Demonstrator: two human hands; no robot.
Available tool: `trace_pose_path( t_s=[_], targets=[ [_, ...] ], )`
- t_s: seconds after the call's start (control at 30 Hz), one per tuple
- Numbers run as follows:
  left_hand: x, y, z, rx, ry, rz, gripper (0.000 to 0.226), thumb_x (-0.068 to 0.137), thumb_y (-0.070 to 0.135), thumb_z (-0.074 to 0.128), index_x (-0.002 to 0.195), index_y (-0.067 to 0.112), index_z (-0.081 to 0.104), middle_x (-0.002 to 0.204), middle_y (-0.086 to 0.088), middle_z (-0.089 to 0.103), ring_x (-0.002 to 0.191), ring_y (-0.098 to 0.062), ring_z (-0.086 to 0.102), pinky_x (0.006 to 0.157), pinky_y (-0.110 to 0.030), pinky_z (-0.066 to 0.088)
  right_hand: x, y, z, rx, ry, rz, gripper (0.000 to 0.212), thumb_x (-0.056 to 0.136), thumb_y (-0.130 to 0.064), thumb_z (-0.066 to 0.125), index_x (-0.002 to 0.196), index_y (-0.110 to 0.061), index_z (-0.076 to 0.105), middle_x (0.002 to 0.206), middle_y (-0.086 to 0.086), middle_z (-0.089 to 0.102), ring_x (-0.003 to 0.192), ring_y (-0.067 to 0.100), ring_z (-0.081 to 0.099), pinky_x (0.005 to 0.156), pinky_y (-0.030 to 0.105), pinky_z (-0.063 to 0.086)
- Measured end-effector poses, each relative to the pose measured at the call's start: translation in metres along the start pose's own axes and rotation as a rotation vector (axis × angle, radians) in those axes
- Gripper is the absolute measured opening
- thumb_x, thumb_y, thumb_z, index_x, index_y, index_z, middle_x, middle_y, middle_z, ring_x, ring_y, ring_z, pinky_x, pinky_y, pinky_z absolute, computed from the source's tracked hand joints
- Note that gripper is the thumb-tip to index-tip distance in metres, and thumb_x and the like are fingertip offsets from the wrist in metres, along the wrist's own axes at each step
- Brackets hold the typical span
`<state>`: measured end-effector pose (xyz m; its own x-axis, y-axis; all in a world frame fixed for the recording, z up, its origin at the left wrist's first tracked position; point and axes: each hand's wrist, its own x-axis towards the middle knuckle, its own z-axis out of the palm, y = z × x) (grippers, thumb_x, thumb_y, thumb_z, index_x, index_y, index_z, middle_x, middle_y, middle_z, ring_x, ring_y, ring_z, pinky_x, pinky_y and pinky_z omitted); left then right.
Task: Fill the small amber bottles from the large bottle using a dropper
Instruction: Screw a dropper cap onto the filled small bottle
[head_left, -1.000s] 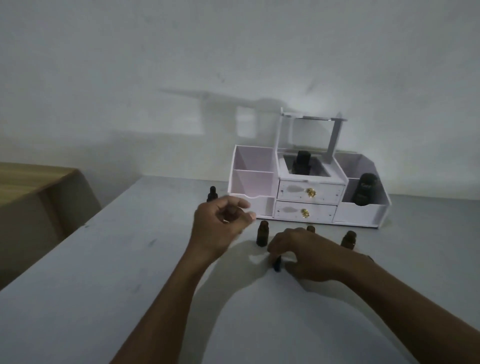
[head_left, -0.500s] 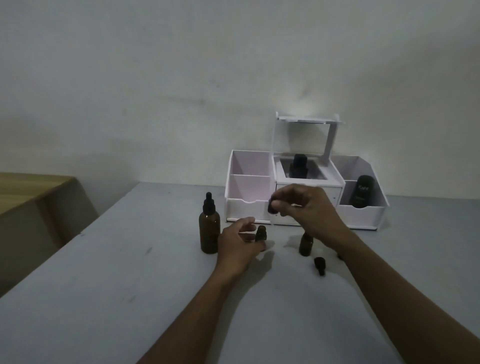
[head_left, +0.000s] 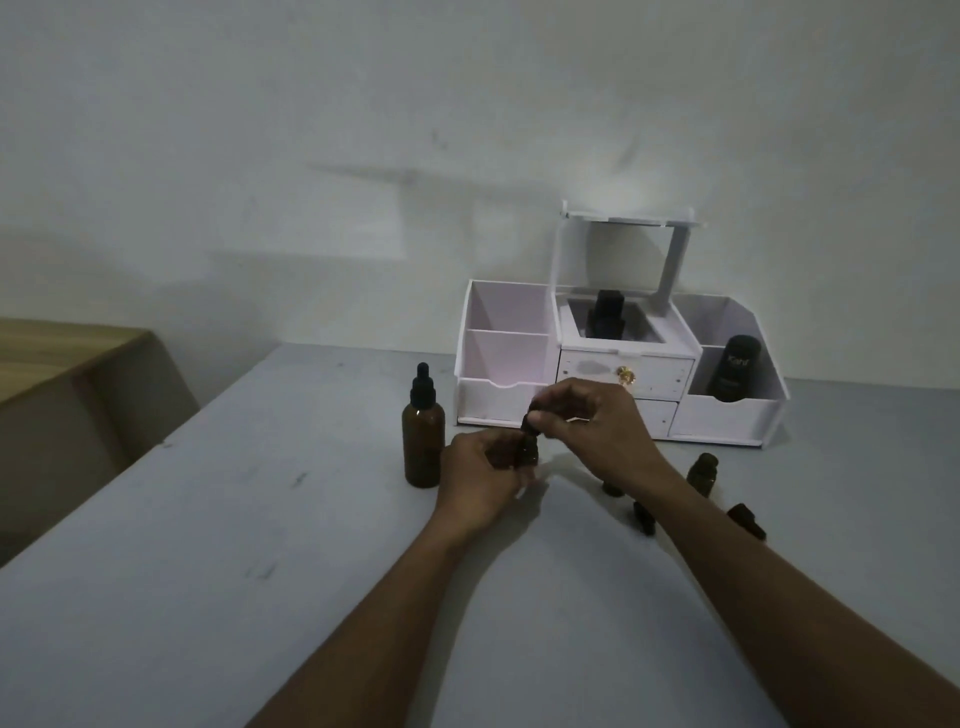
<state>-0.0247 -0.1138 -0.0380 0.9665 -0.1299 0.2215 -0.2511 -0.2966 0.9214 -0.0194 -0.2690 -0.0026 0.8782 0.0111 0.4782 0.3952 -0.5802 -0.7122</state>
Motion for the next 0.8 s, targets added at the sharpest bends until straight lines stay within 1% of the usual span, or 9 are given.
trace_pose_path(
  t_s=[0.07,0.2,0.3,0.4,0.5,0.6,0.7,0.73,0.8],
  targets=[
    [0.0,0.0,-0.001,0.003,-0.005,0.002,0.034,0.078,0.013,0.078,0.111,0.018,0.072,0.11,0.003,0.072,0.098,-0.01,0.067,0.097,-0.033,0.051,-0.004,0.003,0.004,-0.053,-0.011,-0.008,0.016,0.082,-0.016,0.078,0.097,-0.02,0.074,0.085,-0.01,0.072,0.076,-0.001,0.069,0.069,0.004,0.05],
    [0.002,-0.002,-0.002,-0.007,-0.007,0.022,0.036,0.076,0.011,0.08,0.11,0.018,0.073,0.106,0.003,0.073,0.097,-0.01,0.069,0.094,-0.035,0.053,-0.007,0.004,0.006,-0.102,-0.016,-0.064,0.026,0.083,-0.016,0.077,0.108,-0.02,0.075,0.094,-0.002,0.076,0.082,0.005,0.071,0.079,0.013,0.055],
    [0.002,-0.002,-0.001,0.011,-0.008,0.014,0.035,0.078,0.013,0.078,0.112,0.018,0.071,0.11,0.004,0.071,0.097,-0.009,0.066,0.093,-0.023,0.049,-0.005,0.001,0.005,-0.169,-0.032,-0.081,0.021,0.083,-0.023,0.077,0.103,-0.016,0.077,0.095,0.0,0.076,0.082,0.008,0.07,0.081,0.021,0.058],
    [0.002,-0.002,-0.002,0.0,-0.015,0.016,0.037,0.077,0.013,0.079,0.113,0.018,0.071,0.107,0.007,0.071,0.089,-0.002,0.063,0.079,-0.007,0.046,-0.003,0.0,0.004,-0.223,-0.013,-0.083,0.02,0.079,-0.029,0.08,0.095,-0.016,0.078,0.085,-0.001,0.076,0.075,0.006,0.068,0.076,0.02,0.058],
    [0.002,-0.002,-0.002,-0.023,-0.014,-0.001,0.036,0.076,0.012,0.08,0.11,0.019,0.072,0.101,0.011,0.07,0.083,0.003,0.062,0.066,-0.001,0.045,-0.002,-0.003,0.006,-0.257,-0.003,-0.071,0.033,0.076,-0.036,0.081,0.102,-0.016,0.075,0.085,-0.002,0.076,0.071,0.005,0.068,0.075,0.02,0.058],
    [0.002,-0.002,-0.001,-0.029,-0.011,-0.018,0.03,0.077,0.01,0.078,0.106,0.019,0.073,0.103,0.009,0.072,0.091,-0.004,0.067,0.075,-0.009,0.049,-0.004,-0.006,0.007,-0.234,-0.025,-0.122,0.044,0.075,-0.035,0.083,0.114,-0.019,0.071,0.092,-0.005,0.074,0.076,0.007,0.069,0.077,0.021,0.058],
    [0.001,-0.001,-0.001,-0.05,-0.016,-0.04,0.031,0.078,0.009,0.078,0.107,0.018,0.073,0.104,0.006,0.073,0.095,-0.012,0.069,0.088,-0.032,0.056,-0.003,-0.007,0.007,-0.233,-0.033,-0.146,0.03,0.074,-0.017,0.083,0.103,-0.017,0.077,0.09,-0.002,0.076,0.076,0.008,0.07,0.078,0.027,0.06],
    [0.001,0.0,0.0,-0.045,-0.015,-0.046,0.031,0.078,0.01,0.077,0.108,0.018,0.073,0.105,0.004,0.073,0.095,-0.012,0.069,0.09,-0.036,0.056,-0.003,-0.007,0.007,-0.238,-0.026,-0.134,0.027,0.074,-0.017,0.083,0.101,-0.017,0.077,0.088,-0.002,0.077,0.075,0.007,0.07,0.079,0.026,0.06],
    [0.002,0.001,0.0,-0.023,-0.005,-0.052,0.032,0.079,0.012,0.077,0.109,0.018,0.072,0.107,0.003,0.073,0.096,-0.013,0.068,0.091,-0.035,0.055,-0.002,-0.007,0.009,-0.254,-0.012,-0.107,0.025,0.074,-0.022,0.084,0.098,-0.017,0.077,0.086,-0.002,0.077,0.073,0.006,0.069,0.079,0.024,0.059]
  ],
)
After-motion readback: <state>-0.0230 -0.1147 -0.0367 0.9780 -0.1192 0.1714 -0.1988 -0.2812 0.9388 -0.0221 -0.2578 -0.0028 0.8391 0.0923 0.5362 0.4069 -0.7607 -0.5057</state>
